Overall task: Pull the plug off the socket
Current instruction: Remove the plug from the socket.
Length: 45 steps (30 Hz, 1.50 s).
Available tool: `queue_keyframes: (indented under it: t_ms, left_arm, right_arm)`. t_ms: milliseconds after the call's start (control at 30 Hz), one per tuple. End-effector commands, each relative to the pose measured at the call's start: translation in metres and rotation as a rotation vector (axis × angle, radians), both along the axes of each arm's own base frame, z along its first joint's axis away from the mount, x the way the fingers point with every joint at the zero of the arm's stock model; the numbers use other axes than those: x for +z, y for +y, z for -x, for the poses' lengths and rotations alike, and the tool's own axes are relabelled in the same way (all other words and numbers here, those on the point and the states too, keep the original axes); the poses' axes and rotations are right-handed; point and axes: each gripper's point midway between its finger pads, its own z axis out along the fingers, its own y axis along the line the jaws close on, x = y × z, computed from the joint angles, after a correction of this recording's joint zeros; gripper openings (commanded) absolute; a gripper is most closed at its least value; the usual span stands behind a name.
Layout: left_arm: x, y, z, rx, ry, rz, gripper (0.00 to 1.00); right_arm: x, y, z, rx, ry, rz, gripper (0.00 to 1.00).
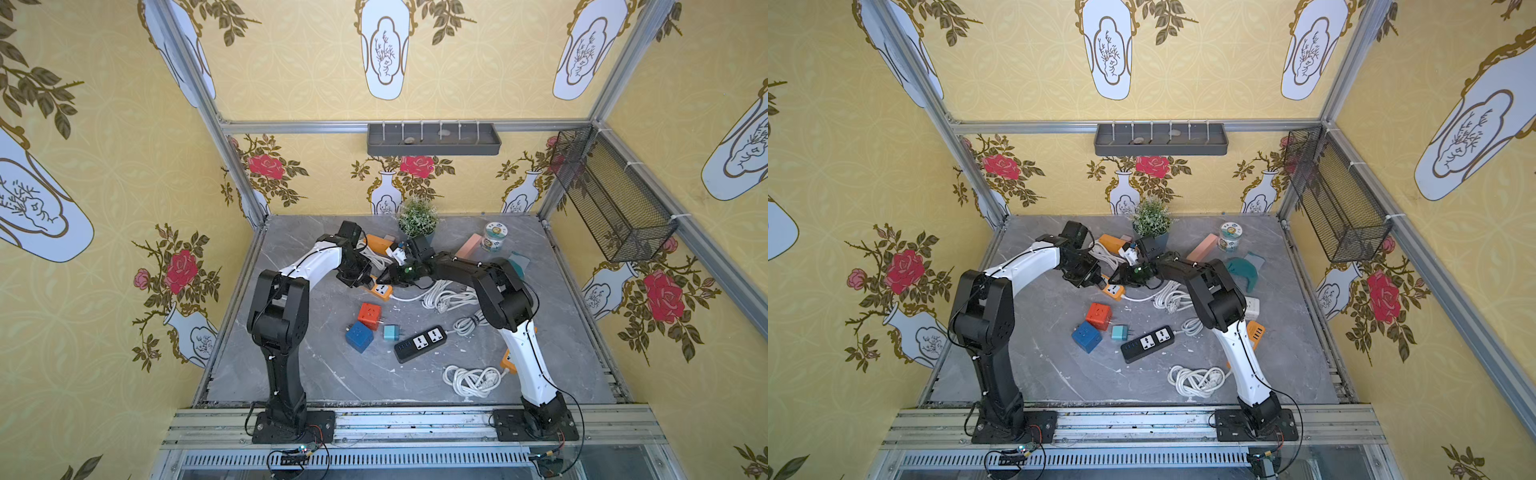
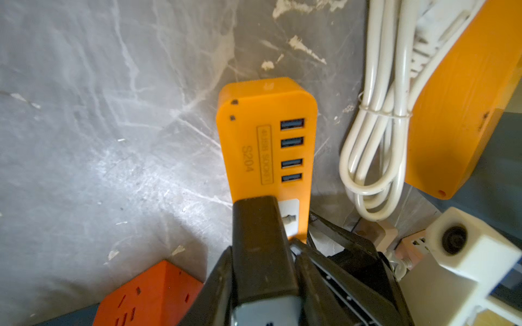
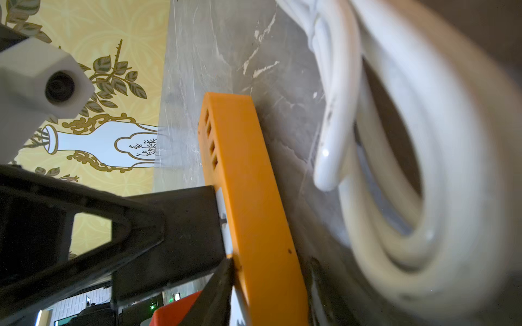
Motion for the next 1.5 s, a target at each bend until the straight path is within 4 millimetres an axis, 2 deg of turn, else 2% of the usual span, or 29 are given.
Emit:
queue_keyframes:
  t_ms: [0,200,333,433,567,700,800,967,1133,1233,1300,1467]
  left_arm:
    - [0.008,-0.011,0.003,-0.086,-0.026,0.017,0.19]
    - [0.018,-0.018,0.024,-0.104,-0.010,0.032,0.15]
    - [0.021,-0.015,0.039,-0.018,0.037,0.094,0.14]
    - [0.029,-0.017,0.036,0.029,0.026,0.144,0.14]
    - [0.043,-0.016,0.022,-0.018,-0.009,0.092,0.15]
    - [0.026,-0.013,0.032,-0.052,0.090,0.012,0.14]
    - [0.020,-0.021,0.049,-0.025,0.158,0.073,0.14]
    - [0.028,-0.018,0.058,0.019,0.142,0.109,0.14]
    - [0.042,-0.027,0.068,0.071,0.155,0.202,0.14]
    - [0.046,-0.023,0.063,0.117,0.136,0.204,0.14]
    - [0.040,-0.020,0.061,0.121,0.180,0.182,0.14]
    - [0.036,-0.032,0.058,0.077,0.276,0.201,0.13]
  right_arm:
    - [-0.046,-0.027,0.017,-0.042,0.106,0.202,0.39]
    - [-0.059,-0.042,0.016,-0.068,0.117,0.291,0.34]
    - [-0.066,-0.049,0.019,-0.070,0.119,0.330,0.33]
    - [-0.070,-0.053,0.020,-0.073,0.107,0.365,0.33]
    - [-0.076,-0.058,0.020,-0.078,0.099,0.405,0.32]
    - [-0.081,-0.060,0.021,-0.075,0.095,0.429,0.32]
    - [-0.084,-0.063,0.021,-0.079,0.095,0.442,0.32]
    - [-0.087,-0.065,0.022,-0.078,0.091,0.461,0.32]
    - [-0.091,-0.066,0.023,-0.068,0.084,0.490,0.31]
    - [-0.093,-0.066,0.023,-0.065,0.079,0.499,0.31]
    - [-0.095,-0.066,0.023,-0.062,0.077,0.508,0.31]
    - [-0.102,-0.067,0.025,-0.048,0.077,0.529,0.31]
